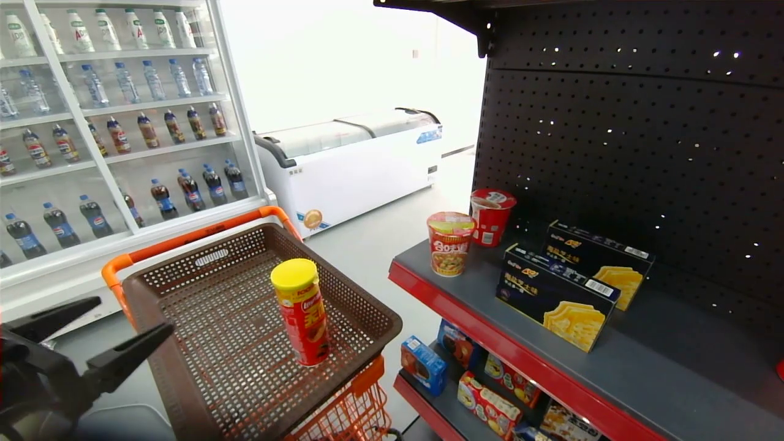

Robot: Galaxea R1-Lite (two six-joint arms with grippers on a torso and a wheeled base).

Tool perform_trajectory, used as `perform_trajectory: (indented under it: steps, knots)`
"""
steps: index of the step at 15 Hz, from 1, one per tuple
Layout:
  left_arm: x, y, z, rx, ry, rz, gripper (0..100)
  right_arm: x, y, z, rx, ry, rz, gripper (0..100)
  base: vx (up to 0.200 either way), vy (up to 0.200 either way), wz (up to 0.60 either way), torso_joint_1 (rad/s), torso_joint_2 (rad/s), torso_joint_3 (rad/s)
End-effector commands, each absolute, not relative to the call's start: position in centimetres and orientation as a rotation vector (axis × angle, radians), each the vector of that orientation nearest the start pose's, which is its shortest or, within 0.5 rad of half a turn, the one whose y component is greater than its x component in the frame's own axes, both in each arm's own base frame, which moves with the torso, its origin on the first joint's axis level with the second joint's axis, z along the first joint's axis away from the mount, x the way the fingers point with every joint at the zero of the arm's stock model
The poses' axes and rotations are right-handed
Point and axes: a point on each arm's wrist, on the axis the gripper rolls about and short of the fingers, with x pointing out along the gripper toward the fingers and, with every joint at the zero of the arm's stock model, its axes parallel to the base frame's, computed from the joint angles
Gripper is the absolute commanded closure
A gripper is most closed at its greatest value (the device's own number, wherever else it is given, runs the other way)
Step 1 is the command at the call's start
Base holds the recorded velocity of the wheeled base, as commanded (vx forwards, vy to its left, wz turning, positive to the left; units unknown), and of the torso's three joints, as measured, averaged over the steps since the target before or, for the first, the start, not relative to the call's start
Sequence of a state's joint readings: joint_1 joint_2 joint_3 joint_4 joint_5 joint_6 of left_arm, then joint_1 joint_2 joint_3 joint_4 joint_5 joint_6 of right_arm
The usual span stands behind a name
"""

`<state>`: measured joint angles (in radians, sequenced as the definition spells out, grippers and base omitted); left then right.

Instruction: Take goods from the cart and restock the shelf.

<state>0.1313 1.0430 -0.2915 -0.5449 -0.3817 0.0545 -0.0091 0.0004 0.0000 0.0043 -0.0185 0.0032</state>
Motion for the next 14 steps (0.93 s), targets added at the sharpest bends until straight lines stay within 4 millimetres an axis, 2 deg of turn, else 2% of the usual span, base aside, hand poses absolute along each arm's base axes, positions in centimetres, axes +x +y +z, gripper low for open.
perform_trajectory:
  steps: [1,4,10,12,14]
  knots:
    - [15.0,0.1,13.3,-0.026,0.376,-0.377,0,-2.3,0.0,7.5,0.003,0.005,-0.028,0,0.0,0.0,0.0,0.0,0.0,0.0]
    - [16.2,-0.1,12.0,-0.052,0.375,-0.51,0,-2.3,0.0,7.5,0.003,0.005,-0.028,0,0.0,0.0,0.0,0.0,0.0,0.0]
    - [24.5,1.0,9.9,-0.066,0.401,-0.493,0,-2.3,0.0,7.5,0.003,0.005,-0.028,0,0.0,0.0,0.0,0.0,0.0,0.0]
    - [26.6,1.0,9.9,-0.068,0.383,-0.534,0,-2.3,0.0,7.5,0.003,0.005,-0.028,0,0.0,0.0,0.0,0.0,0.0,0.0]
    - [27.3,0.4,9.7,-0.07,0.374,-0.601,0,-2.3,0.0,7.5,0.003,0.005,-0.028,0,0.0,0.0,0.0,0.0,0.0,0.0]
